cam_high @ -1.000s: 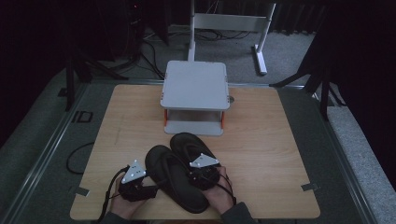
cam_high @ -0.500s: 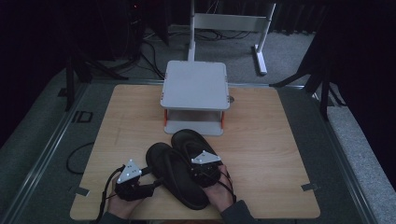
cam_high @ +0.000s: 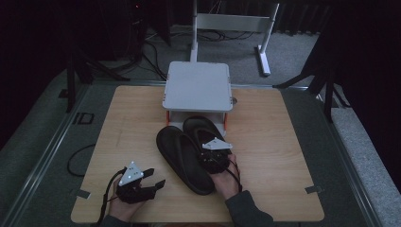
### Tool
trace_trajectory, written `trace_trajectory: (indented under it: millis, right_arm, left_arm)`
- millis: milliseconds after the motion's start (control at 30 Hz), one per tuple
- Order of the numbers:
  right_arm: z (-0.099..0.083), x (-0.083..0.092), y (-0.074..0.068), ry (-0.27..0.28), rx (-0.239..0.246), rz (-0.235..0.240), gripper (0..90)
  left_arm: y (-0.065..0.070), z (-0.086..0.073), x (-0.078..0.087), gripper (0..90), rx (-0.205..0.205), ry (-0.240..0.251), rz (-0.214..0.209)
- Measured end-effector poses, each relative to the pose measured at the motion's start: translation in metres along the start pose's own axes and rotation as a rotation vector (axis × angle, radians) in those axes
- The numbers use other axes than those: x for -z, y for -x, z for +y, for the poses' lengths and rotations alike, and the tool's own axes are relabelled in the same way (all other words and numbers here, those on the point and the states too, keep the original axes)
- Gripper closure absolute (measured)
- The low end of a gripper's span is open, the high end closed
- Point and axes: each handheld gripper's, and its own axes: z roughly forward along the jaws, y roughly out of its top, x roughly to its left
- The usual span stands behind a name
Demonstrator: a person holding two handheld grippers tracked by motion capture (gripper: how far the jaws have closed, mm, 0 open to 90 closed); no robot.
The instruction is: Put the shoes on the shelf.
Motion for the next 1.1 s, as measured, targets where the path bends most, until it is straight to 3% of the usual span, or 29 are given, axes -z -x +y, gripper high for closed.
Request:
trace_trajectory:
  millis: [267, 367, 467, 500, 833, 1100]
  right_arm:
    - [0.013, -0.012, 0.008, 0.023, -0.037, -0.062, 75.5]
    - [0.018, -0.020, 0.011, 0.033, -0.093, -0.105, 75.5]
    - [0.020, -0.024, 0.012, 0.035, -0.120, -0.126, 75.5]
    - [0.022, -0.029, 0.013, 0.041, -0.147, -0.156, 75.5]
    - [0.033, -0.039, 0.018, 0.084, -0.216, -0.232, 75.5]
    - [0.051, -0.061, 0.008, 0.115, -0.253, -0.318, 75.4]
  left_arm:
    - [0.000, 0.000, 0.000, 36.8, -0.003, -0.003, 0.006]
    - [0.000, -0.001, 0.000, 36.8, -0.003, -0.002, 0.006]
    - [-0.001, -0.001, 0.001, 36.8, 0.000, -0.002, 0.008]
    - [-0.001, -0.002, 0.001, 36.8, 0.000, -0.002, 0.008]
    - [0.000, -0.001, 0.000, 36.8, 0.002, -0.004, 0.005]
    - [0.000, -0.001, 0.000, 36.8, -0.009, -0.009, 0.001]
